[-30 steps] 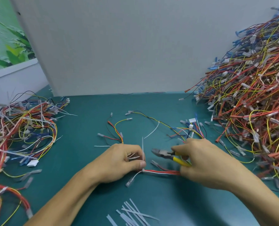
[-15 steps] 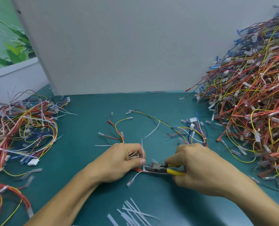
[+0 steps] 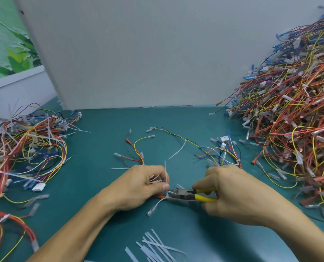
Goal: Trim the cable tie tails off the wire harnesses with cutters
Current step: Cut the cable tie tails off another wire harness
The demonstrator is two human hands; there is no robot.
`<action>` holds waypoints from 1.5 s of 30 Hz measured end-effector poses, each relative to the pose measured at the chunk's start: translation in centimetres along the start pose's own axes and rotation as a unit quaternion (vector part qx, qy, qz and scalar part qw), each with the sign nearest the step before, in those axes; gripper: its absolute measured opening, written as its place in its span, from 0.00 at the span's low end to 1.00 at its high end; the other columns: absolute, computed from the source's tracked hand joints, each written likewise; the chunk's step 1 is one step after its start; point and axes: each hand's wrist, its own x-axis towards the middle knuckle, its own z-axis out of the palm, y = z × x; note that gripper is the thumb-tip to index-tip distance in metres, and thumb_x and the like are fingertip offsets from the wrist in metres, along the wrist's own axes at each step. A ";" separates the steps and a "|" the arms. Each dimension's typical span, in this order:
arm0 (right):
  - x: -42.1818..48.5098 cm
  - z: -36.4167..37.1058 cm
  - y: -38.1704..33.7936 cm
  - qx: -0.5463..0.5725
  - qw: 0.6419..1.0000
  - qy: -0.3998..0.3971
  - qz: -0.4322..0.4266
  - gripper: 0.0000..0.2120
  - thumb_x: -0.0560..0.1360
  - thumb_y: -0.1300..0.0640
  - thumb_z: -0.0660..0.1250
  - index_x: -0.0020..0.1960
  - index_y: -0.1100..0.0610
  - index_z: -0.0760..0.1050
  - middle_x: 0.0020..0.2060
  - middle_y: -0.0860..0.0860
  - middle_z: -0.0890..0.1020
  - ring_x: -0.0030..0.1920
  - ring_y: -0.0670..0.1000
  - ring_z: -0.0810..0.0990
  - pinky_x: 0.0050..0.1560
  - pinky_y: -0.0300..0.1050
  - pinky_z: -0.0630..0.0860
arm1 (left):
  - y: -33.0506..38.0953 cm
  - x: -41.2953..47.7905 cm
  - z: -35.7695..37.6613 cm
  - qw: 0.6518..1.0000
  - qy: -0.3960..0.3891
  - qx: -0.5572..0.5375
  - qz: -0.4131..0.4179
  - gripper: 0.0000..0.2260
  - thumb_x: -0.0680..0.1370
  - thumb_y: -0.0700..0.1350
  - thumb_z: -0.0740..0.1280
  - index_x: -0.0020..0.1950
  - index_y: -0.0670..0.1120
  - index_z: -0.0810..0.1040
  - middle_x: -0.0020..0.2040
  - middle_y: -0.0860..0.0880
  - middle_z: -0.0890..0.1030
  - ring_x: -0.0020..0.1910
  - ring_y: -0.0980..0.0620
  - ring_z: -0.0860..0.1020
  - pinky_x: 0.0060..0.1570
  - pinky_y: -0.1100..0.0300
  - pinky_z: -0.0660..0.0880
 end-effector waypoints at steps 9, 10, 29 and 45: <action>0.1 0.1 0.0 -0.002 1.000 -0.015 0.004 0.08 0.68 0.48 0.63 0.47 0.46 0.75 0.41 0.52 0.78 0.42 0.53 0.76 0.40 0.49 0.76 | 0.2 -0.1 0.0 1.000 -0.003 -0.011 -0.004 0.05 0.77 0.44 0.67 0.42 0.48 0.77 0.38 0.45 0.80 0.36 0.55 0.74 0.44 0.54 0.74; 0.1 0.0 0.1 0.001 1.000 -0.015 0.005 0.07 0.68 0.48 0.64 0.45 0.45 0.74 0.40 0.51 0.78 0.42 0.52 0.76 0.38 0.47 0.75 | 0.2 -0.1 0.0 1.000 -0.002 -0.012 -0.005 0.05 0.77 0.44 0.67 0.42 0.48 0.77 0.38 0.45 0.80 0.36 0.55 0.74 0.44 0.53 0.74; 0.4 0.6 -0.1 -0.041 0.998 -0.005 -0.037 0.04 0.66 0.51 0.63 0.41 0.45 0.69 0.38 0.53 0.75 0.42 0.53 0.72 0.40 0.52 0.75 | 0.1 0.0 0.0 1.000 -0.009 -0.022 -0.007 0.05 0.77 0.43 0.67 0.41 0.49 0.77 0.37 0.45 0.80 0.34 0.56 0.72 0.42 0.55 0.73; 0.3 0.6 -0.6 -0.080 0.996 -0.017 -0.032 0.06 0.67 0.51 0.63 0.44 0.51 0.70 0.39 0.53 0.77 0.42 0.56 0.73 0.37 0.48 0.70 | 0.4 -0.2 0.8 0.998 0.050 -0.040 -0.027 0.07 0.78 0.45 0.67 0.40 0.48 0.78 0.35 0.52 0.80 0.34 0.58 0.74 0.42 0.61 0.72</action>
